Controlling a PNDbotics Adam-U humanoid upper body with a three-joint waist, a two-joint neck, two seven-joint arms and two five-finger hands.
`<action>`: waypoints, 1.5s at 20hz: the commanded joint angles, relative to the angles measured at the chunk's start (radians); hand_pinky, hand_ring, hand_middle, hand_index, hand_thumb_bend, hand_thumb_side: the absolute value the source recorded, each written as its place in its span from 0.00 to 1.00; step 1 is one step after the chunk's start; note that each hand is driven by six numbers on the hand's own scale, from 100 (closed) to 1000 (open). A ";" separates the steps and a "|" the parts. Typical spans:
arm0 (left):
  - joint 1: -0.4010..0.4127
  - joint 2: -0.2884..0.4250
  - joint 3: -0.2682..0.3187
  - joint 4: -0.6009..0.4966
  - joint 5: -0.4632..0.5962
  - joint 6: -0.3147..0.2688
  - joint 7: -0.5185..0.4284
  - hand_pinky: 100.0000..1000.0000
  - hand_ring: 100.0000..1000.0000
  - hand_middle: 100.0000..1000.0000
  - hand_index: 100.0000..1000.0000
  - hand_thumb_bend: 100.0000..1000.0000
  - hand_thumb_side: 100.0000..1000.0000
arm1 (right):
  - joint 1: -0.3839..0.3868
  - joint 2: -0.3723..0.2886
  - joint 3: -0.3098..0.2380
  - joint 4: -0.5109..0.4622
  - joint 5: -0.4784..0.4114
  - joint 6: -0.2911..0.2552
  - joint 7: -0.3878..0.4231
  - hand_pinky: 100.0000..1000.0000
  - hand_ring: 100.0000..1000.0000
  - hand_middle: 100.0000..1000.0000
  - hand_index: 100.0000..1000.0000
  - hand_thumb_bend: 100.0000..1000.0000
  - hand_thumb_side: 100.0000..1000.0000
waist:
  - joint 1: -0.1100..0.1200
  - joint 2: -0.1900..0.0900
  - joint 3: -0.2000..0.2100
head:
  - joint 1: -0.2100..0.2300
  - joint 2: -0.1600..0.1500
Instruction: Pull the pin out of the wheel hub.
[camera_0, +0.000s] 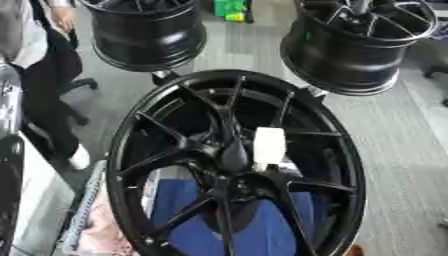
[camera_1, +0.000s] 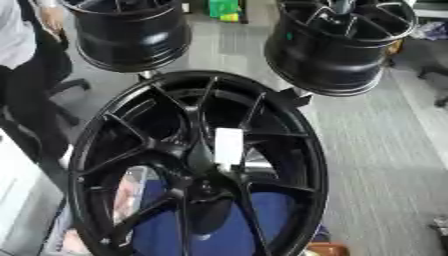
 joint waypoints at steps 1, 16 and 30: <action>-0.086 0.085 -0.083 0.077 -0.079 -0.003 -0.085 0.59 0.64 0.57 0.78 0.00 0.62 | -0.007 -0.033 -0.004 -0.007 0.001 0.055 -0.051 0.83 0.67 0.54 0.70 0.00 0.01 | 0.005 -0.017 -0.004 | 0.007 -0.004; -0.581 0.105 -0.556 0.560 -0.335 -0.159 -0.543 0.66 0.68 0.62 0.80 0.00 0.57 | -0.011 -0.046 0.016 -0.007 -0.009 0.058 -0.051 0.82 0.66 0.54 0.70 0.00 0.01 | 0.017 -0.029 -0.009 | 0.010 0.005; -0.656 0.087 -0.629 0.671 -0.317 -0.380 -0.833 0.70 0.72 0.67 0.83 0.05 0.66 | -0.014 -0.048 0.024 -0.007 -0.016 0.059 -0.051 0.83 0.66 0.54 0.70 0.00 0.01 | 0.020 -0.029 -0.008 | -0.001 0.012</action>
